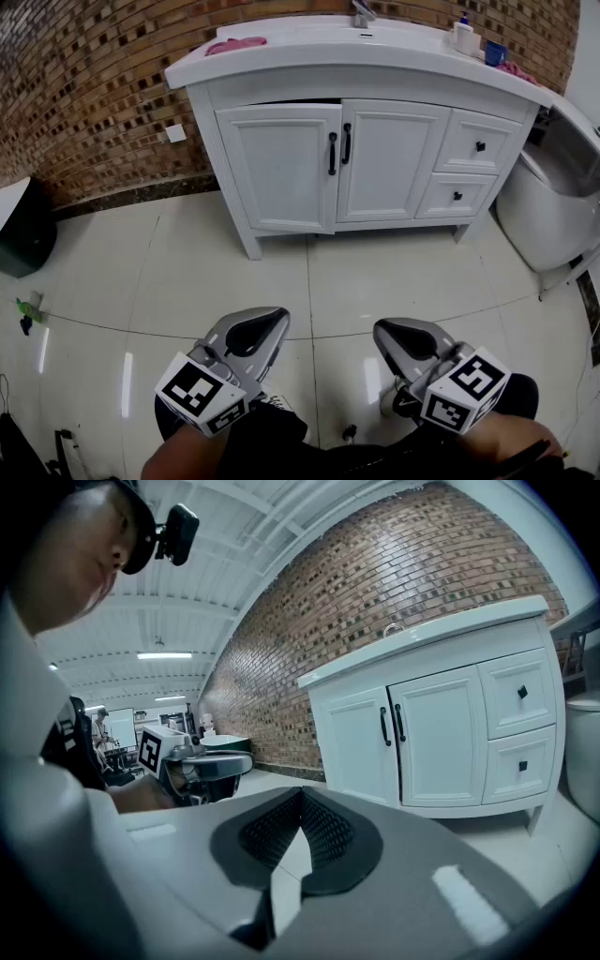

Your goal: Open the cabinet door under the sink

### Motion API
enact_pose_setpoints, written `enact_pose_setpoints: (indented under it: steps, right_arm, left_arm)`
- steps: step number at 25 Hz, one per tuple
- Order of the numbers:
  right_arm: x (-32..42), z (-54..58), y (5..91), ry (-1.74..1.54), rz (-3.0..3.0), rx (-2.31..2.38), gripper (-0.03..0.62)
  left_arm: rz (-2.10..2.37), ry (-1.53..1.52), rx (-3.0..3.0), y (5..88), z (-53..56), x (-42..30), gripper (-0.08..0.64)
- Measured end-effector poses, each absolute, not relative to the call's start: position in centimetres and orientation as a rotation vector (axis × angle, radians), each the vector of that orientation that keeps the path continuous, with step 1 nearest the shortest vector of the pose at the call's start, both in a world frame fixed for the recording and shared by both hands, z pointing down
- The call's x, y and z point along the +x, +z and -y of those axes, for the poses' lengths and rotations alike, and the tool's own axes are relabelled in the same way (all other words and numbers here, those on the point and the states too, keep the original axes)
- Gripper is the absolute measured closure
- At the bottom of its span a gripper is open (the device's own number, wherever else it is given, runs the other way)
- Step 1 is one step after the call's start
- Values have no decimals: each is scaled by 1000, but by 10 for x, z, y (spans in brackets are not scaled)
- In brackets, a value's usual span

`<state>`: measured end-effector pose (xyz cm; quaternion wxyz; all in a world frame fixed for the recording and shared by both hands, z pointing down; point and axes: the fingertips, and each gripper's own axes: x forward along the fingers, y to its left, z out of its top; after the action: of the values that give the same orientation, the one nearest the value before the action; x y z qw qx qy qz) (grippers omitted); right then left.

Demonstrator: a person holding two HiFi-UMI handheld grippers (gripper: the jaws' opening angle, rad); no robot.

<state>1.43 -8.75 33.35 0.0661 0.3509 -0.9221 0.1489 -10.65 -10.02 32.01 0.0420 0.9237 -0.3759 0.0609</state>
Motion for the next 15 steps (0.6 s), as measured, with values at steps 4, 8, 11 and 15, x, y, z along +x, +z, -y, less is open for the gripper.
enact_pose_setpoints:
  steps: [4,8,11,15]
  right_arm:
    - [13,86,334,456,2781,1053,584]
    - [13,86,334,459,2781,1051,584]
    - [13,86,334,459,2782,1048,584]
    - [13,86,333,460,2783,1047,584]
  left_arm:
    - [1151,182,2824,320,99,-106,554]
    - [1149,184,2823,321,99,-105,554]
    - [1149,181,2818,321,99,-105,554]
    - [1146,187,2815,322,100,-104,554]
